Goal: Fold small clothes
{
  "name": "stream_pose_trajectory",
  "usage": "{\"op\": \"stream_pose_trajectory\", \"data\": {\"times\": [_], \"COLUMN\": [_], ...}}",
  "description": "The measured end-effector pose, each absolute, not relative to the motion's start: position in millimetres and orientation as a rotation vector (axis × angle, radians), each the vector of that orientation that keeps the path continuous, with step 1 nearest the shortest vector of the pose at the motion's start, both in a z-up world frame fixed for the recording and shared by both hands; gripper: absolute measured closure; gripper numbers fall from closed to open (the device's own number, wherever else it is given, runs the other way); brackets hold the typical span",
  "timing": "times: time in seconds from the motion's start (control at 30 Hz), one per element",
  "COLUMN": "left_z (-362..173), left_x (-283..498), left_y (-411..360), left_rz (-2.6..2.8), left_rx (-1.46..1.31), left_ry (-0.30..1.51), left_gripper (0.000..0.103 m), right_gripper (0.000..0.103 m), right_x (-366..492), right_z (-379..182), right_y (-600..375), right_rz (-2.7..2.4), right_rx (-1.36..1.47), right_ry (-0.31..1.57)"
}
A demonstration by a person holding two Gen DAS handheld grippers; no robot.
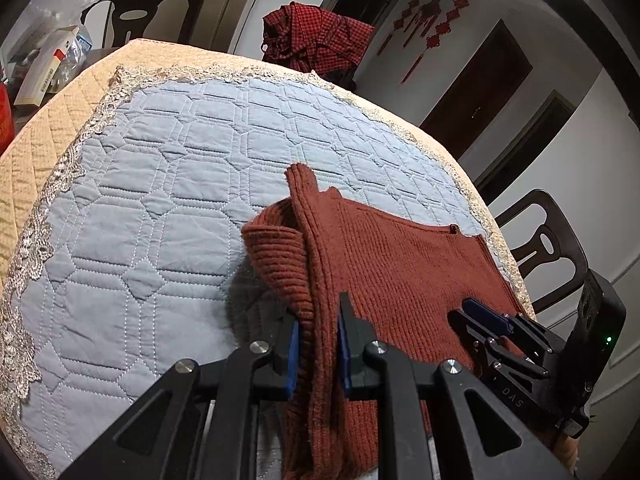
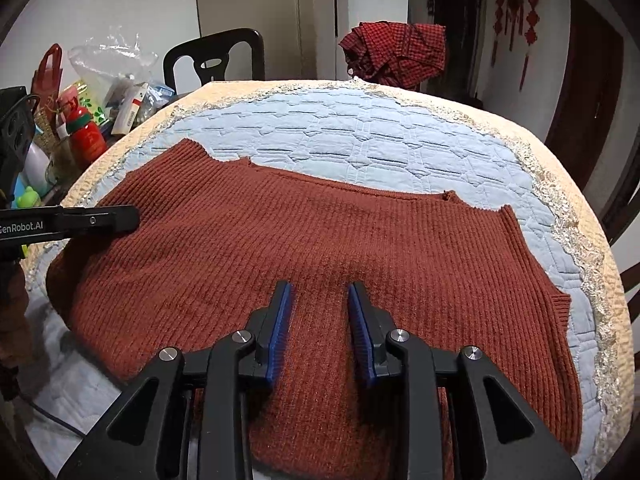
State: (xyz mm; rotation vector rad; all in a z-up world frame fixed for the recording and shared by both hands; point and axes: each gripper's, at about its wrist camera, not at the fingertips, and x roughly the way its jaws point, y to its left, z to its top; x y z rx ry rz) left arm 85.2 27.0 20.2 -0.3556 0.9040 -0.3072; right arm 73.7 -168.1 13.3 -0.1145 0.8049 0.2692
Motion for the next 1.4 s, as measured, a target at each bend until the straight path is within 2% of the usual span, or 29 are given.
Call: {"op": "stream_pose_trajectory", "data": {"times": [0.33, 0.43, 0.5, 0.57, 0.83, 1.4], "left_z": [14.5, 12.4, 11.9, 11.3, 11.5, 12.2], "left_x": [85.2, 85.8, 86.3, 86.9, 88.6, 89.3], "left_y": [28.2, 28.8, 28.4, 28.1, 27.5, 27.0], "left_rz": [-0.306, -0.306, -0.307, -0.305, -0.299, -0.295], "left_rx": [-0.353, -0.352, -0.351, -0.349, -0.347, -0.351], "left_ry": [0.913, 0.918, 0.919, 0.922, 0.927, 0.928], "left_gripper": [0.085, 0.085, 0.085, 0.085, 0.085, 0.085], "right_gripper": [0.067, 0.049, 0.032, 0.025, 0.024, 0.024], "right_x": [73.8, 76.4, 77.4, 78.2, 73.2, 72.2], "right_z": [12.0, 11.5, 10.6, 9.6, 6.8, 6.3], "right_y": [-175.2, -178.4, -178.3, -175.6, -152.2, -155.5], "right_rz": [0.297, 0.367, 0.421, 0.472, 0.402, 0.409], "right_rx": [-0.078, -0.034, -0.009, -0.001, -0.138, -0.124], "right_ry": [0.807, 0.814, 0.819, 0.826, 0.824, 0.824]}}
